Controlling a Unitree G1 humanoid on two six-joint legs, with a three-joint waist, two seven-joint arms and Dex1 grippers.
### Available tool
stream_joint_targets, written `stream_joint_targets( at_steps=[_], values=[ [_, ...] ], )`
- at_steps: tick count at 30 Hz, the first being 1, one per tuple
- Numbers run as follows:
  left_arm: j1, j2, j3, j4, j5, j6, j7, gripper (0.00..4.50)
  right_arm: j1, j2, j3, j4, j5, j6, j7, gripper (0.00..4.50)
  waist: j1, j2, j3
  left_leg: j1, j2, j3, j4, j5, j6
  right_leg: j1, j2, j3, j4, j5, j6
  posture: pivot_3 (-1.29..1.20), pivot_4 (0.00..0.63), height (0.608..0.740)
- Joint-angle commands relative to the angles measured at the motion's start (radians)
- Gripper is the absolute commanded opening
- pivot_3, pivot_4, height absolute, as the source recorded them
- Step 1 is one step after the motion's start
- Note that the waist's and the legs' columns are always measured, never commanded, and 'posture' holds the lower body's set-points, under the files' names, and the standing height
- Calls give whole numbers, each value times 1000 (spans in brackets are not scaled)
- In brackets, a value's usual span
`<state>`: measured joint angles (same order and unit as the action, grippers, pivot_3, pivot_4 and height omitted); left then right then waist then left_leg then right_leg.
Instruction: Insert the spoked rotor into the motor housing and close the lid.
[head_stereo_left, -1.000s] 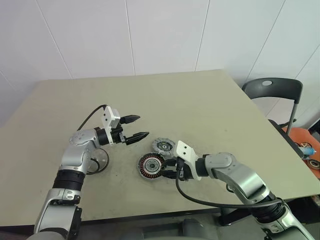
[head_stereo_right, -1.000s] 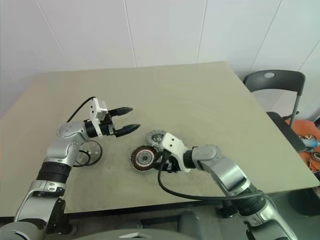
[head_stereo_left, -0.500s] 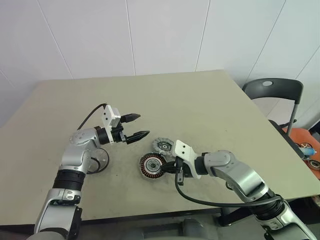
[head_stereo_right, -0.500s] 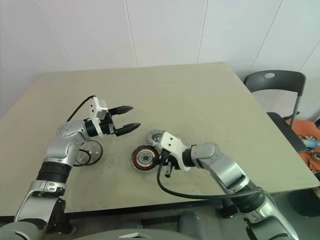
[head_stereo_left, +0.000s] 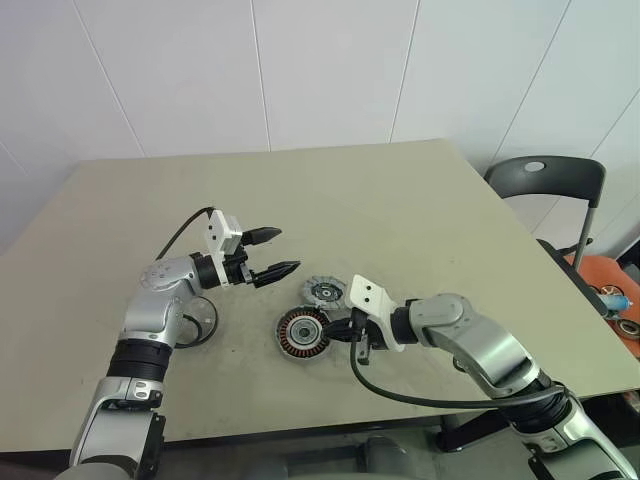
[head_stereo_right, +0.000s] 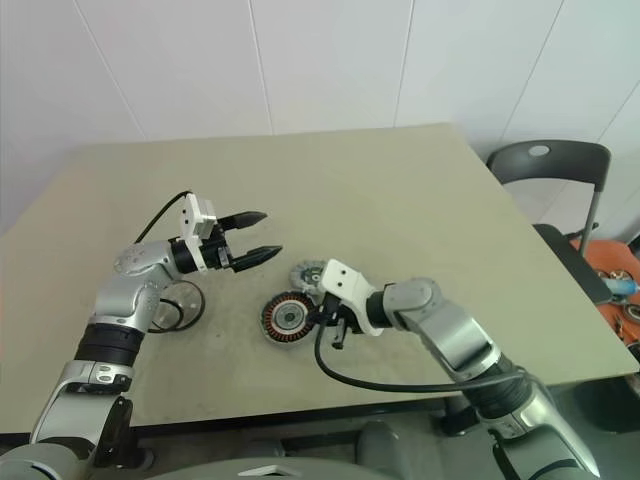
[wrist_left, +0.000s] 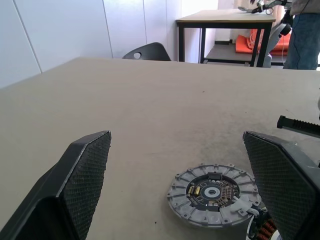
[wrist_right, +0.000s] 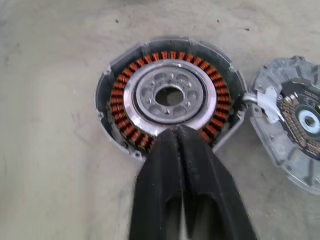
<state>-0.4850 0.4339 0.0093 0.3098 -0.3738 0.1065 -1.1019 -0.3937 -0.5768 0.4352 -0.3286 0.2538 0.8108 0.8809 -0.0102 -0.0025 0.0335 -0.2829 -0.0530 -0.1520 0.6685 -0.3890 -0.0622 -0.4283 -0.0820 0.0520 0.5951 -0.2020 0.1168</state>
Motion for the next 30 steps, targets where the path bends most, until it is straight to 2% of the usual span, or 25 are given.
stream_joint_targets(
  at_steps=[1, 3, 16, 26, 30],
  values=[
    [-24, 2, 9, -13, -1, -16, 0, 4500, -26, -8, 18, -27, -8, 20, 7, 1222, 0, 0, 0, 0, 0, 0, 0, 0, 0, 0, 0, 0, 0, 0, 0, 0, 0, 740],
    [-22, 0, 8, -12, -1, -18, 0, 4500, -31, -7, 25, -15, -16, 24, 2, 1883, 0, 0, 0, 0, 0, 0, 0, 0, 0, 0, 0, 0, 0, 0, 0, 0, 0, 740],
    [-14, -4, 10, -31, -6, -13, 13, 4500, -67, -7, 97, 21, -57, 60, 17, 1883, -1, 0, 0, 0, 0, 0, 0, 0, 0, 0, 0, 0, 0, 0, 0, 0, 0, 740],
    [-17, -16, 3, -41, -7, -7, 20, 4500, -165, -40, 214, 73, -128, 37, 109, 1883, -3, 0, -1, 2, 0, 0, 0, 0, -1, 1, 0, 0, 1, 0, 0, 0, 0, 740],
    [-9, -17, 5, -47, -7, -9, 25, 4500, -185, -18, 206, 91, -134, 24, 115, 745, -3, 0, -1, 2, 0, 0, 0, 0, -1, 1, 0, 0, 1, 0, 0, 0, 0, 740]
  ],
)
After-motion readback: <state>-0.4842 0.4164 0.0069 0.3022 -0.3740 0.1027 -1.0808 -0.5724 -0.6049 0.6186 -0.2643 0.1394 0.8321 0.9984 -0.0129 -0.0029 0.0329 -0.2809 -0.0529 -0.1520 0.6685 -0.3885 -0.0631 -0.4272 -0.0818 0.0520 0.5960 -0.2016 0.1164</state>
